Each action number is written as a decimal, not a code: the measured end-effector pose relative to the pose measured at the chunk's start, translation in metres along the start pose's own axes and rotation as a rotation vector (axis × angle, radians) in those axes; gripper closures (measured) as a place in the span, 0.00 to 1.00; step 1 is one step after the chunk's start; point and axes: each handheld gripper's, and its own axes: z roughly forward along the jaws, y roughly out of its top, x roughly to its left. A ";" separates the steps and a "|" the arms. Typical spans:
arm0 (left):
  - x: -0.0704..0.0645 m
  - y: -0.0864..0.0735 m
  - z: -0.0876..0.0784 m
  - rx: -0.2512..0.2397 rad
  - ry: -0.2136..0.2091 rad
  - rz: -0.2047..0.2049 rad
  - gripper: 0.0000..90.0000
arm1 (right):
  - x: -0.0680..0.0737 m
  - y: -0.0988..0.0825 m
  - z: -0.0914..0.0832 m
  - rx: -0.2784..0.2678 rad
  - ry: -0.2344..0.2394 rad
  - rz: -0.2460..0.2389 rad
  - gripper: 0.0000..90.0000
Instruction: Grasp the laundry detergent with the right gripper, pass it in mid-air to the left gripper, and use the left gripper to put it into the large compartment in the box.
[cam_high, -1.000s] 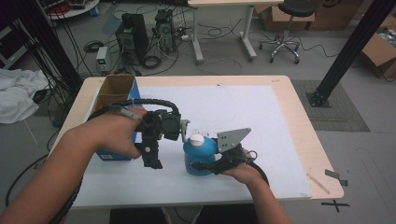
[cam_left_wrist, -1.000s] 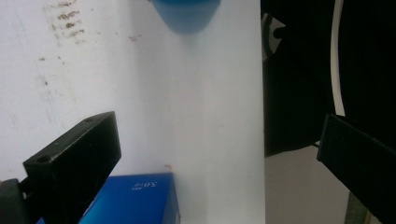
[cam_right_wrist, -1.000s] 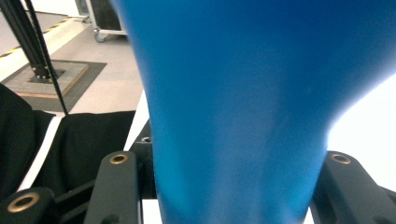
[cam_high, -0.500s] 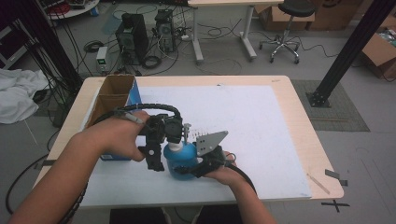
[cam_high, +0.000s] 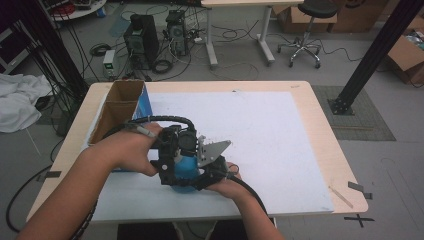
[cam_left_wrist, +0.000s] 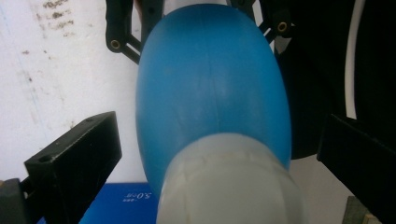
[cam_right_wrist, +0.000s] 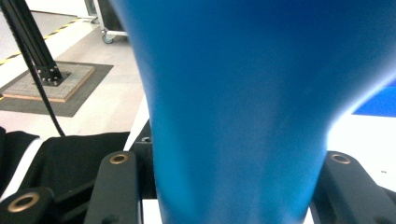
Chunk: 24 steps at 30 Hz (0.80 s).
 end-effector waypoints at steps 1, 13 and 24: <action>0.000 0.000 0.000 -0.001 0.000 0.000 0.00 | -0.001 0.000 0.000 -0.001 -0.001 -0.005 0.52; -0.001 0.005 0.003 0.012 0.028 0.006 0.05 | 0.000 0.003 0.002 -0.027 -0.006 -0.013 0.52; -0.002 0.007 0.003 0.034 0.047 0.001 0.13 | 0.000 0.005 0.001 -0.030 -0.002 -0.006 0.52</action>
